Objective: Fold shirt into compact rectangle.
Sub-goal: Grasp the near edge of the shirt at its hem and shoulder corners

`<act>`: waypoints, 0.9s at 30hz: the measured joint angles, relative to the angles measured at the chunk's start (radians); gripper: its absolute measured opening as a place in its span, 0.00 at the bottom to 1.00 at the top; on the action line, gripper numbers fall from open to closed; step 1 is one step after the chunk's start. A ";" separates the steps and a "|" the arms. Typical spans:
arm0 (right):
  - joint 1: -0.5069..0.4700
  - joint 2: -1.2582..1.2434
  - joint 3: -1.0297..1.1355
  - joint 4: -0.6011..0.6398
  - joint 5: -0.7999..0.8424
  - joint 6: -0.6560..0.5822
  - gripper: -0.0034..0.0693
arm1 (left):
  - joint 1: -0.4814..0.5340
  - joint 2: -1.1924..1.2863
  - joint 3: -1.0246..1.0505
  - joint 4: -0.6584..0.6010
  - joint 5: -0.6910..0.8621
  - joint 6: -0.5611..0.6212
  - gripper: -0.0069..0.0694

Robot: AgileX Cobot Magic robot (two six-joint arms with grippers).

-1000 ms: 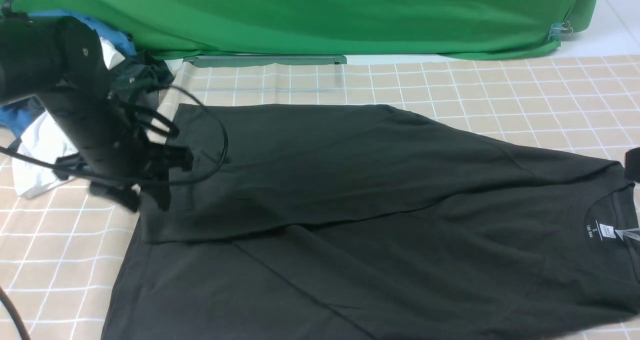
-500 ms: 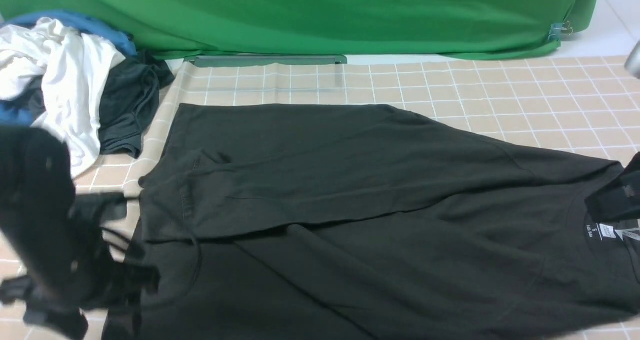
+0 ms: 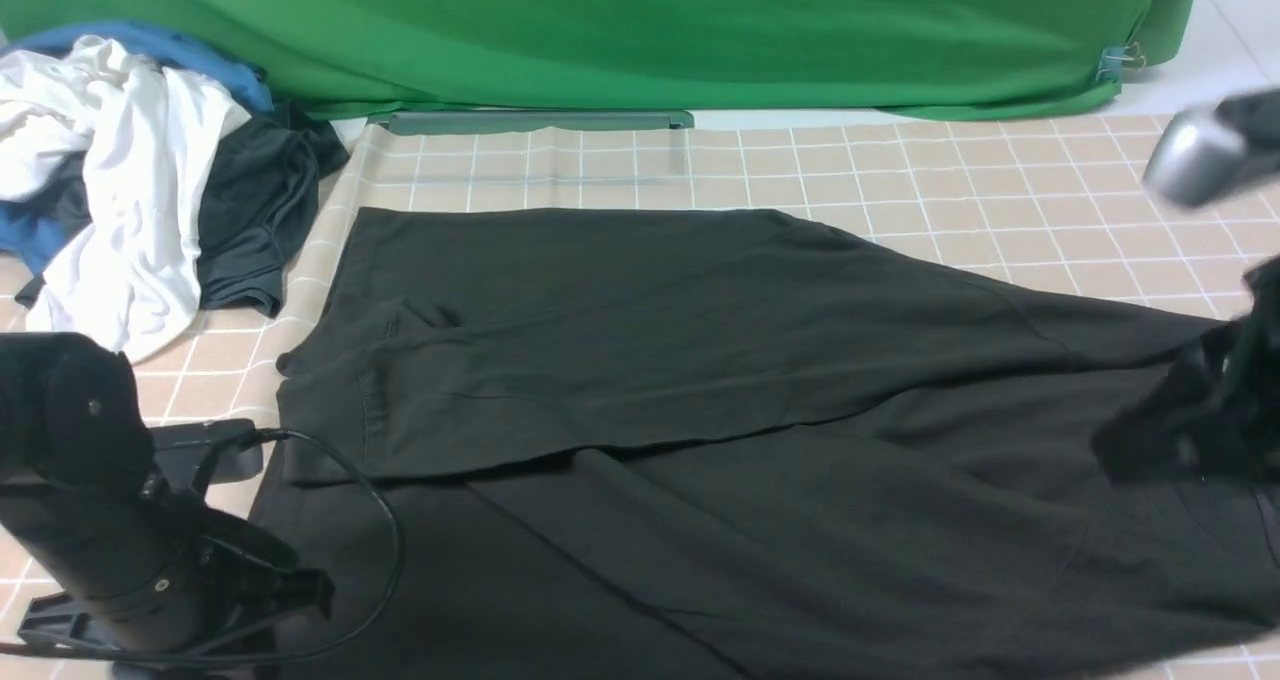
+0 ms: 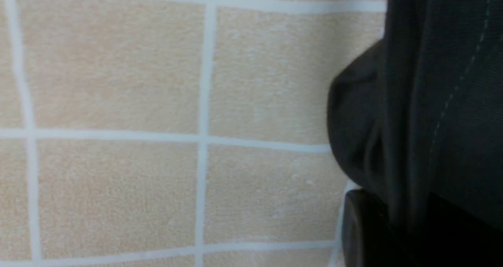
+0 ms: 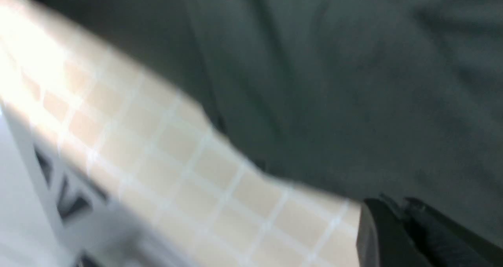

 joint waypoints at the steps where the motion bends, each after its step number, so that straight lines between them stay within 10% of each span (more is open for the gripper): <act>1: 0.019 0.009 0.000 -0.023 0.011 -0.001 0.19 | 0.000 -0.002 -0.004 0.000 0.009 0.005 0.17; 8: 0.188 0.096 0.100 -0.088 -0.061 0.003 0.40 | 0.000 -0.147 -0.026 0.004 0.096 0.007 0.14; 16: 0.384 0.265 0.264 -0.100 -0.372 0.101 0.86 | 0.000 -0.310 -0.026 0.018 0.157 -0.024 0.14; 23: 0.444 0.416 0.271 -0.127 -0.549 0.173 0.84 | 0.000 -0.318 -0.026 0.029 0.155 -0.028 0.14; 27: 0.446 0.449 0.266 -0.202 -0.560 0.218 0.56 | 0.000 -0.319 -0.026 0.030 0.141 -0.028 0.14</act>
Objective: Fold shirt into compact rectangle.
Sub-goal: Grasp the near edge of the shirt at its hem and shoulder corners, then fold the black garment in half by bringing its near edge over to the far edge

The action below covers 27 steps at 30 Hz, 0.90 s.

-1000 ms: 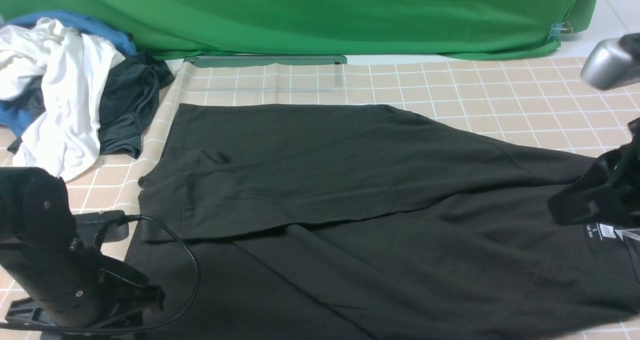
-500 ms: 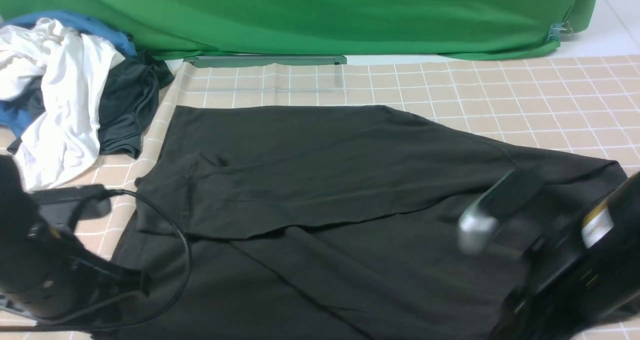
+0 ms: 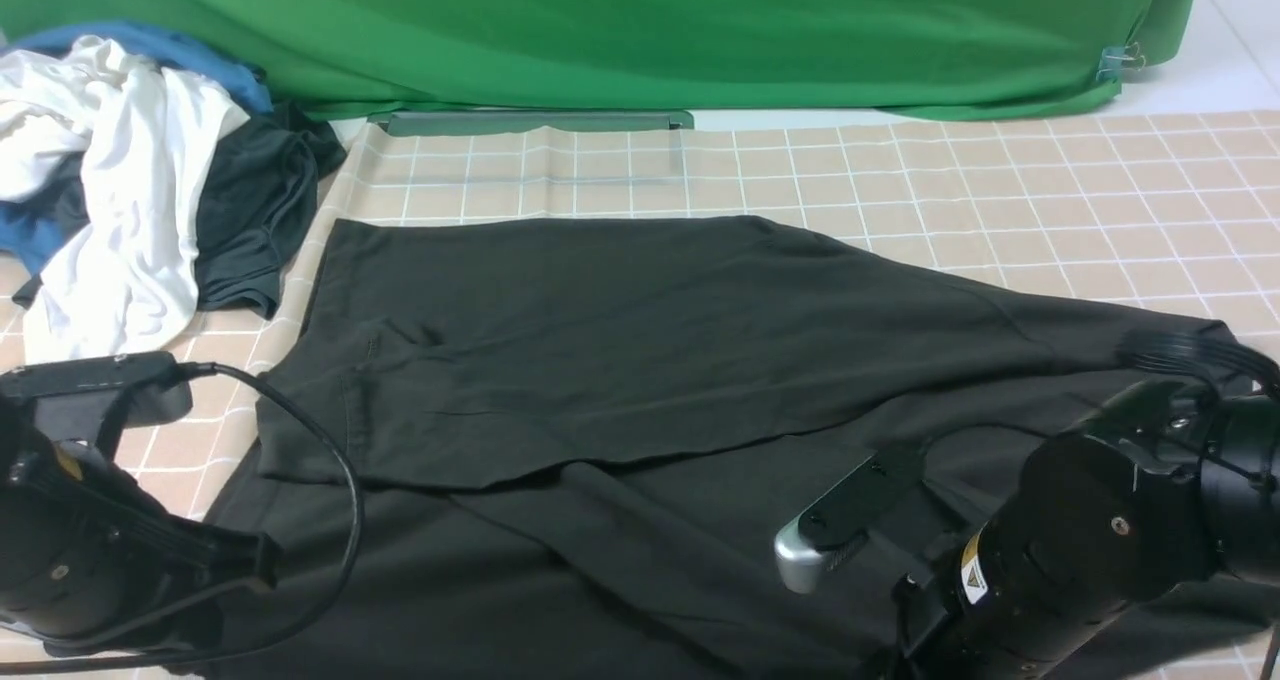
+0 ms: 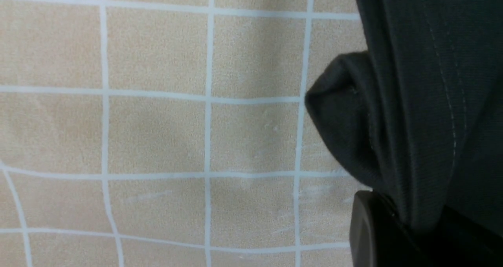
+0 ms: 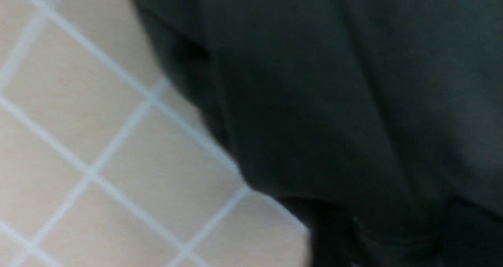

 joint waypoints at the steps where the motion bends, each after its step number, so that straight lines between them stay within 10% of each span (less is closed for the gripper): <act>1: 0.000 0.001 -0.001 -0.019 0.000 0.002 0.44 | 0.000 0.000 0.000 0.000 -0.005 0.000 0.14; 5: 0.000 0.002 -0.010 -0.050 0.017 -0.018 0.16 | 0.000 0.000 -0.012 -0.005 0.004 -0.001 0.14; 14: -0.014 -0.111 -0.118 -0.181 0.233 -0.039 0.16 | 0.000 0.025 -0.219 -0.016 0.084 -0.096 0.14; 27: -0.292 -0.008 -0.530 -0.196 0.341 -0.232 0.15 | -0.001 0.377 -0.659 -0.044 0.050 -0.148 0.14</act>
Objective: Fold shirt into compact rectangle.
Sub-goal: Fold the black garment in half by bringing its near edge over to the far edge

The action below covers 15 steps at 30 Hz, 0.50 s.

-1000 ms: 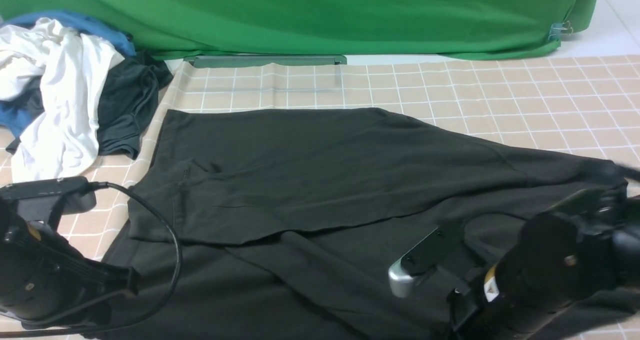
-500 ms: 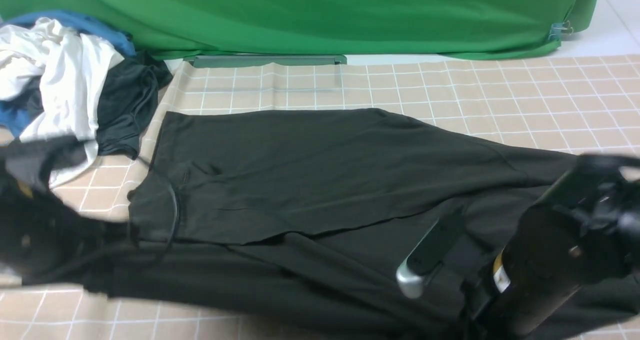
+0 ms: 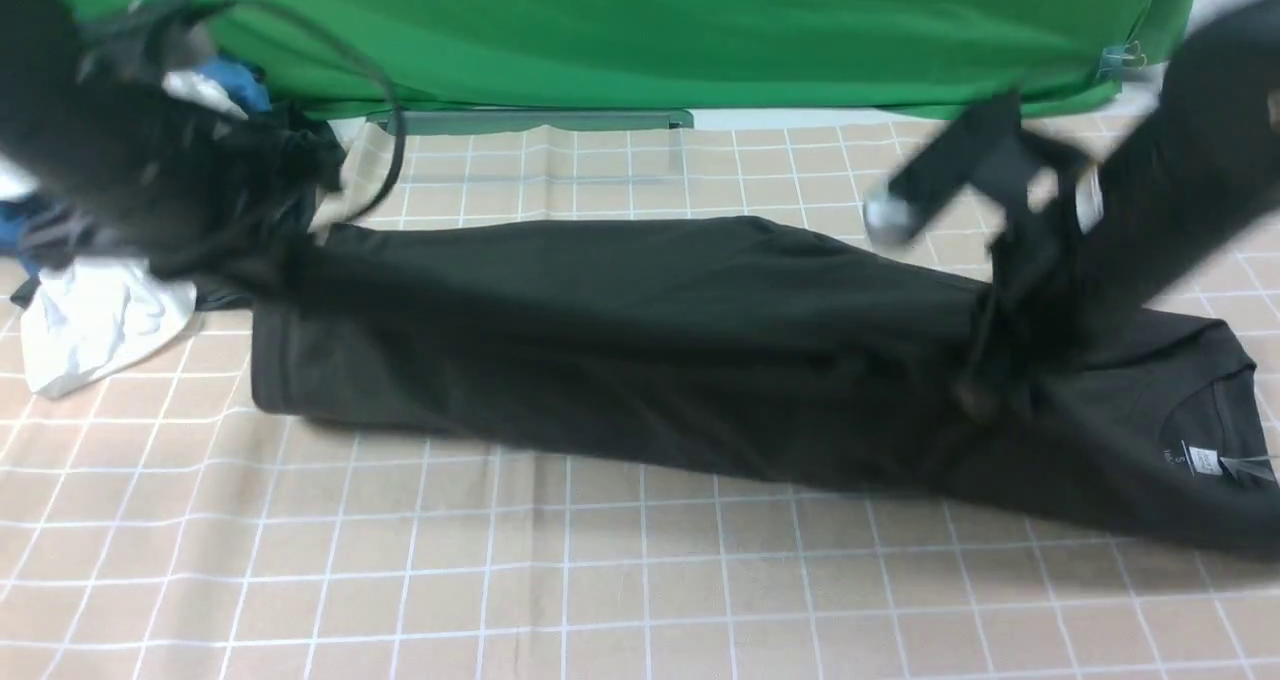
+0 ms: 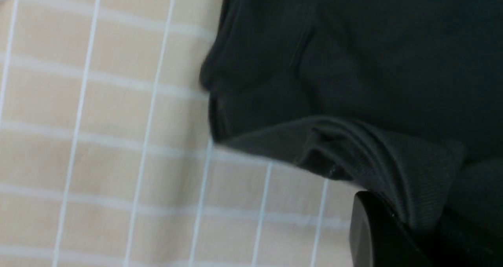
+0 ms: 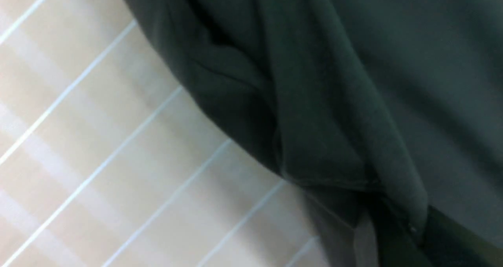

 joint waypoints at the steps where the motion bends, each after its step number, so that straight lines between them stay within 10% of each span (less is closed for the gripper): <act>1: -0.018 0.033 -0.055 0.000 0.002 -0.012 0.15 | 0.000 0.046 -0.048 0.000 -0.004 -0.006 0.14; 15: -0.110 0.549 -0.613 -0.005 0.005 -0.072 0.15 | 0.044 0.495 -0.432 -0.001 -0.009 -0.056 0.14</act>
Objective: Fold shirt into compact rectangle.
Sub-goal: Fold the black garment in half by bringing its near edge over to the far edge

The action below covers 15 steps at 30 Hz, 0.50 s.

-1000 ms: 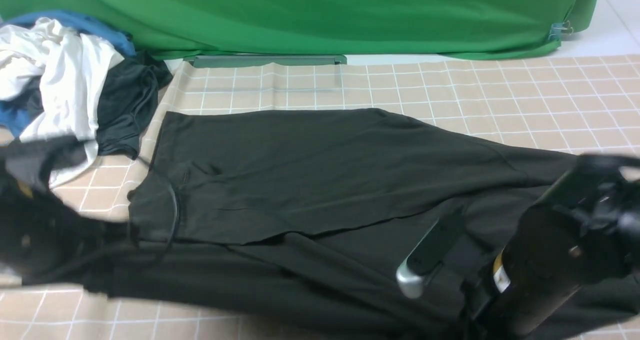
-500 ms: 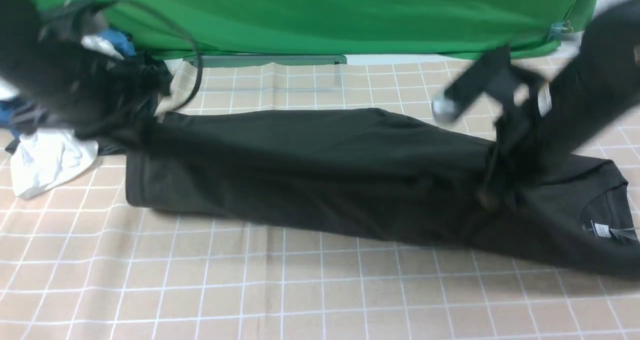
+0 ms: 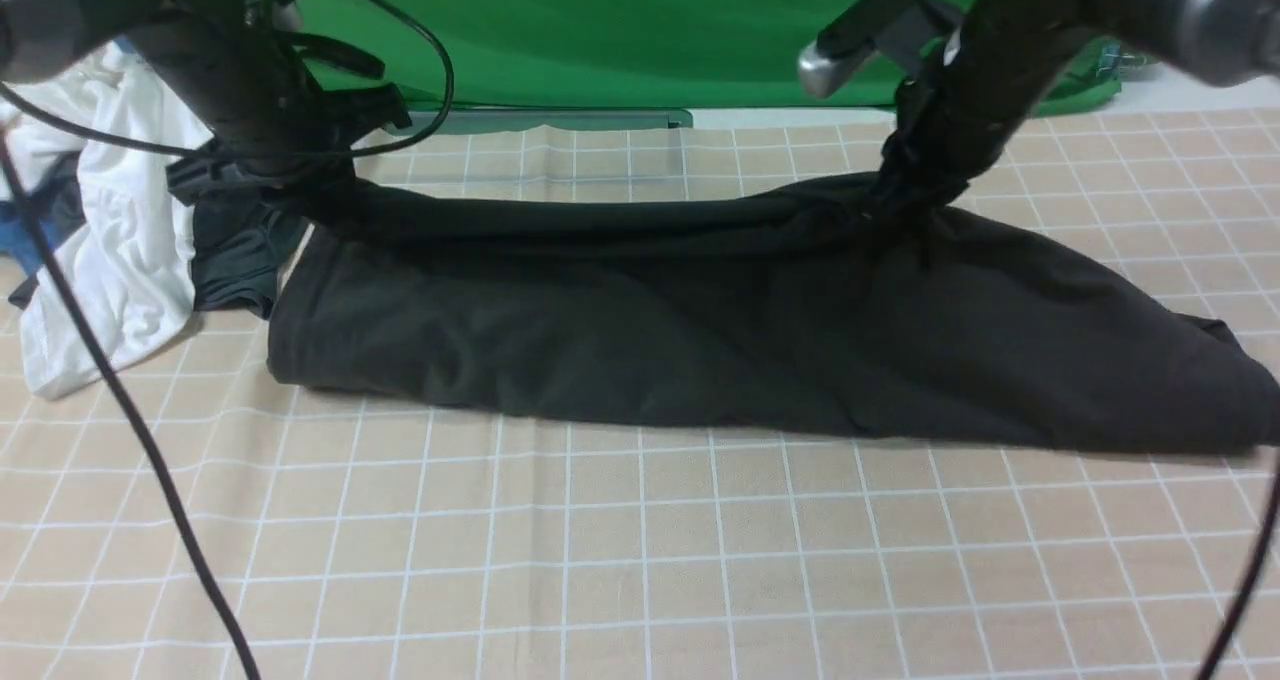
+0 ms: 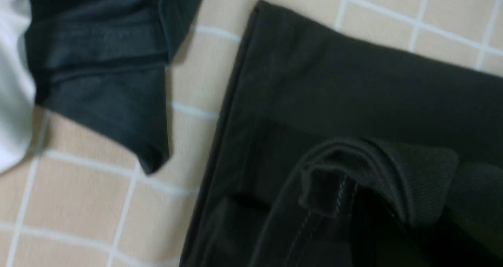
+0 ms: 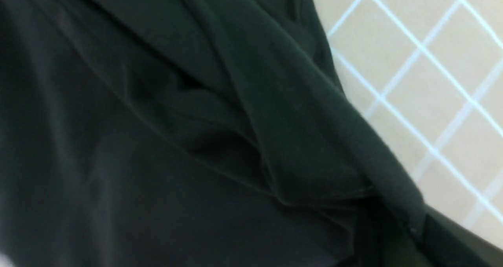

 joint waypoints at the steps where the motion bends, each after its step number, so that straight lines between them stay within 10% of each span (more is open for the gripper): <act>1: 0.000 0.021 -0.014 0.000 -0.006 0.000 0.15 | 0.001 0.015 -0.011 0.001 -0.003 0.001 0.14; 7: -0.002 0.127 -0.067 -0.007 -0.088 0.000 0.18 | 0.005 0.063 -0.036 0.024 -0.040 -0.001 0.18; 15: -0.002 0.131 -0.165 -0.040 -0.130 0.093 0.56 | 0.023 0.072 -0.146 0.071 -0.069 0.001 0.47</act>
